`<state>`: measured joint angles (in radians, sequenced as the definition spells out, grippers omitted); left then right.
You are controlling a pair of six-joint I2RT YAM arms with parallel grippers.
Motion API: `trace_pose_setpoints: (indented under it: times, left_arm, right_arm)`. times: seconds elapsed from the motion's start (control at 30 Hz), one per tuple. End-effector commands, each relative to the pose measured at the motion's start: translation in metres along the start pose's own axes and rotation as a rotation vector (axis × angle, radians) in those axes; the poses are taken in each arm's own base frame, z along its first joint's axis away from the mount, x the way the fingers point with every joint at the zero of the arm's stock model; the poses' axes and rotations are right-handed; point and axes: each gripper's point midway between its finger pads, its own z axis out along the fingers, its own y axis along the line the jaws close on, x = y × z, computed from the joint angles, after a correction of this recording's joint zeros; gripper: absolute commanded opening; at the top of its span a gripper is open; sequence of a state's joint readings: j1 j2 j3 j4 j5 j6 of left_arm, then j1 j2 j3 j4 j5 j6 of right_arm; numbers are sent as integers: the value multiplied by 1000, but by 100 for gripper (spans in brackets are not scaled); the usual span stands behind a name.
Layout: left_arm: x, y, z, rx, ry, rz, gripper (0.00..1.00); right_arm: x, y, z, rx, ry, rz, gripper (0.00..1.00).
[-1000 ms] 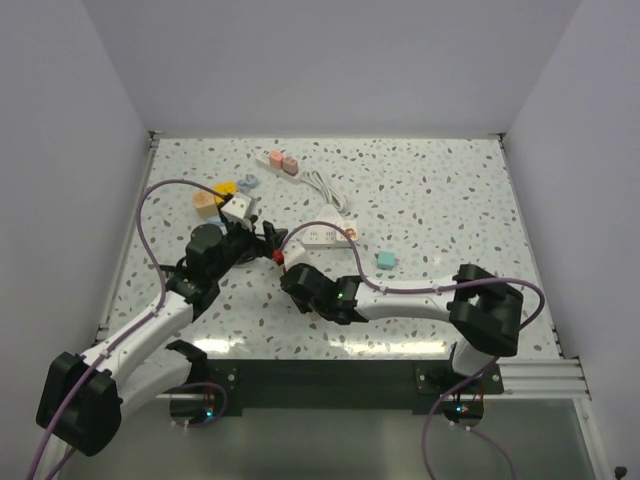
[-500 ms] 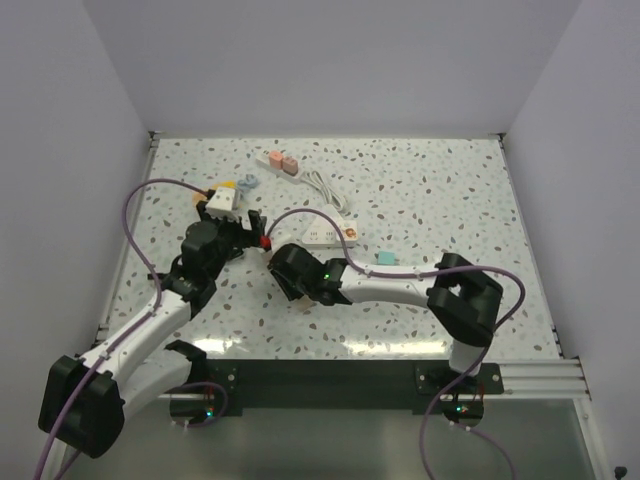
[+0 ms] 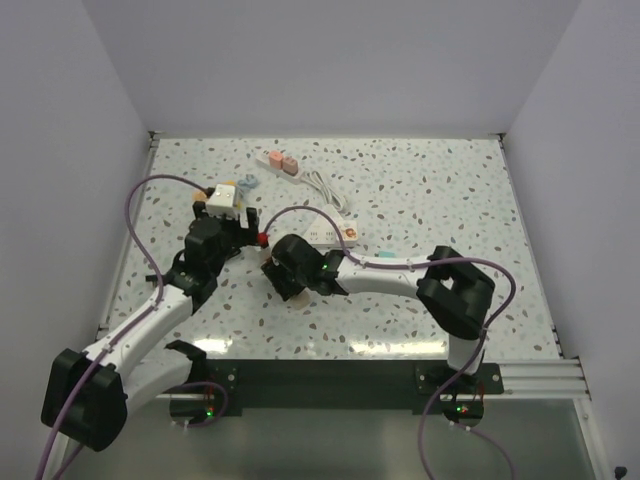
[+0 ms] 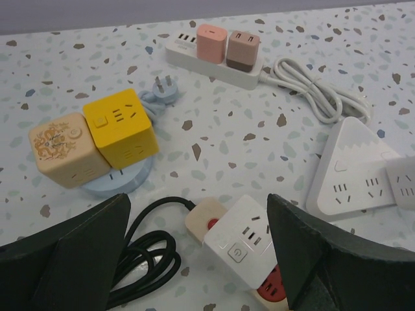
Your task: Insert the plug
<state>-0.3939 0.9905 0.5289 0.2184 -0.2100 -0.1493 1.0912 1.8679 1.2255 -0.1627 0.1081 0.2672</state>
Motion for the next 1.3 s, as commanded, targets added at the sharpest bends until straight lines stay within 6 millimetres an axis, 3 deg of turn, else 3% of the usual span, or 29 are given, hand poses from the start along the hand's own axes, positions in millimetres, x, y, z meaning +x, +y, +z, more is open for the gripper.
trace_pose_setpoints:
  times: [0.0, 0.2, 0.3, 0.4, 0.5, 0.53, 0.57, 0.6, 0.63, 0.7, 0.77, 0.8, 0.93, 1.1, 1.27]
  left_arm:
    - [-24, -62, -9, 273, -27, -33, 93]
    - [-31, -63, -9, 276, -30, -27, 93]
    - [-33, -63, -8, 276, -29, -25, 93]
    - [-34, -64, -7, 276, -29, -25, 93]
    - [-34, -64, -5, 274, -29, -28, 93]
    - [-33, -65, -4, 276, -27, -28, 93]
    - [-33, -65, -3, 276, -29, -27, 93]
    - [-32, -65, -2, 277, -26, -26, 93]
    - [-30, -65, -1, 278, -23, -21, 93]
    - [-28, -70, 1, 301, -21, -15, 91]
    - [-25, -75, 2, 331, -21, -9, 90]
    - [-27, -81, 1, 362, -33, -9, 90]
    - [-24, -102, -1, 423, -37, 11, 89]
    - [-14, -130, -3, 464, -19, 50, 89]
    - [-8, -150, -7, 522, -9, 33, 89]
  right_arm:
    - [-40, 38, 3, -170, -108, -48, 59]
    - [-56, 29, -24, -146, -169, -66, 63]
    - [-73, 22, -59, -129, -247, -76, 70]
    - [-68, 10, -78, -94, -272, -84, 70]
    - [-65, -17, -109, -18, -327, -67, 72]
    - [-55, -37, -111, 47, -319, -50, 74]
    - [-58, -48, -129, 76, -358, -29, 75]
    - [-54, -59, -135, 110, -365, -8, 76]
    - [-41, -85, -136, 181, -351, 44, 79]
    - [-35, -111, -155, 244, -385, 116, 80]
    - [-12, -149, -163, 346, -378, 215, 82]
    - [4, -167, -162, 388, -356, 262, 83]
    - [33, -200, -160, 445, -315, 369, 84]
    - [55, -214, -134, 450, -225, 414, 83]
    - [58, -226, -120, 470, -195, 432, 82]
